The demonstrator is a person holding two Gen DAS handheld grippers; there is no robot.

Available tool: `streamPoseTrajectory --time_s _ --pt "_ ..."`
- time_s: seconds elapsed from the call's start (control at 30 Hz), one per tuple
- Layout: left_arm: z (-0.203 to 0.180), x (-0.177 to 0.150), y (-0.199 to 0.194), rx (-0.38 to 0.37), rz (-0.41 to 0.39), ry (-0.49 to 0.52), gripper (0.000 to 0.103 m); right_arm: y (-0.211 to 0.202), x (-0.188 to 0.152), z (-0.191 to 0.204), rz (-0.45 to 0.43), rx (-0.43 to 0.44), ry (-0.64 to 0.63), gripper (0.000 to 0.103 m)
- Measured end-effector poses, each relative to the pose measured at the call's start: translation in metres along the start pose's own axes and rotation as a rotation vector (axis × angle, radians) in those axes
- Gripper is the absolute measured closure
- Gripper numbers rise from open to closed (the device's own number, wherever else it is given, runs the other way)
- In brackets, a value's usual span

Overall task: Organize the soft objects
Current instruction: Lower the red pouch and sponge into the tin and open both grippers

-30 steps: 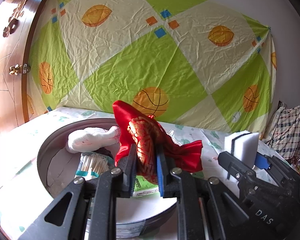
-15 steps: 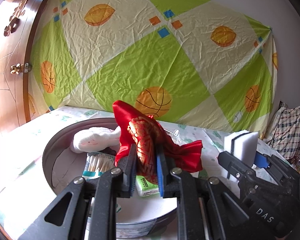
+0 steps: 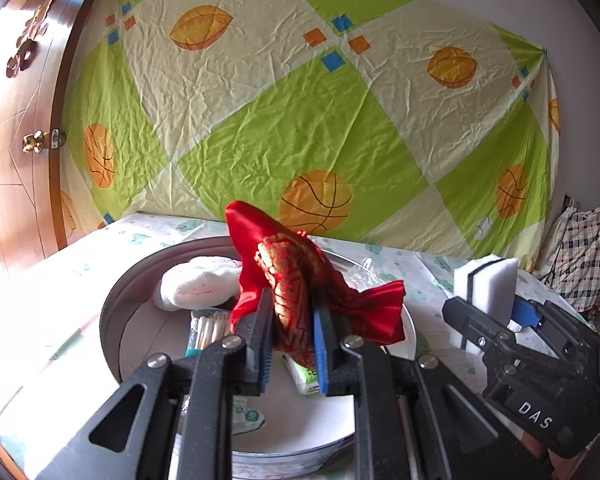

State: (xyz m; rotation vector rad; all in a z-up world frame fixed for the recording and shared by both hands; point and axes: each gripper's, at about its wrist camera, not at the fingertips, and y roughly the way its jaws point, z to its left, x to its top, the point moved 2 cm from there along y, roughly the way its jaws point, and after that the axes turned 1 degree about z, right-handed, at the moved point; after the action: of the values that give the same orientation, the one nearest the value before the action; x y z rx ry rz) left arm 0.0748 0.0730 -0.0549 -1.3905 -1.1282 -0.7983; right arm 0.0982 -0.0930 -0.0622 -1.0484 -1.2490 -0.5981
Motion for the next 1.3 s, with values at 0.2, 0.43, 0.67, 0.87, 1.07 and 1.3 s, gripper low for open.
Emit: streamPoseTrajectory --time_s 0.2,0.43,0.67,0.87,1.07,1.3 --pt "0.011 0.008 0.000 0.026 0.002 0.003 0.088 0.003 0.009 0.001 -0.005 0.012 -0.003 0.046" --pt "0.021 0.025 0.009 0.031 0.044 0.021 0.088 0.017 0.026 0.004 0.024 0.044 -0.016 0.046" --pt "0.029 0.042 0.031 0.018 0.144 0.033 0.088 0.044 0.047 0.005 0.080 0.102 0.011 0.045" --pt "0.038 0.052 0.053 -0.005 0.243 0.015 0.088 0.074 0.058 0.012 0.152 0.148 0.017 0.045" --pt "0.045 0.064 0.071 0.007 0.295 -0.002 0.088 0.104 0.057 0.019 0.237 0.179 0.023 0.045" --pt "0.049 0.066 0.095 -0.017 0.387 -0.027 0.088 0.124 0.047 0.029 0.311 0.189 -0.010 0.045"
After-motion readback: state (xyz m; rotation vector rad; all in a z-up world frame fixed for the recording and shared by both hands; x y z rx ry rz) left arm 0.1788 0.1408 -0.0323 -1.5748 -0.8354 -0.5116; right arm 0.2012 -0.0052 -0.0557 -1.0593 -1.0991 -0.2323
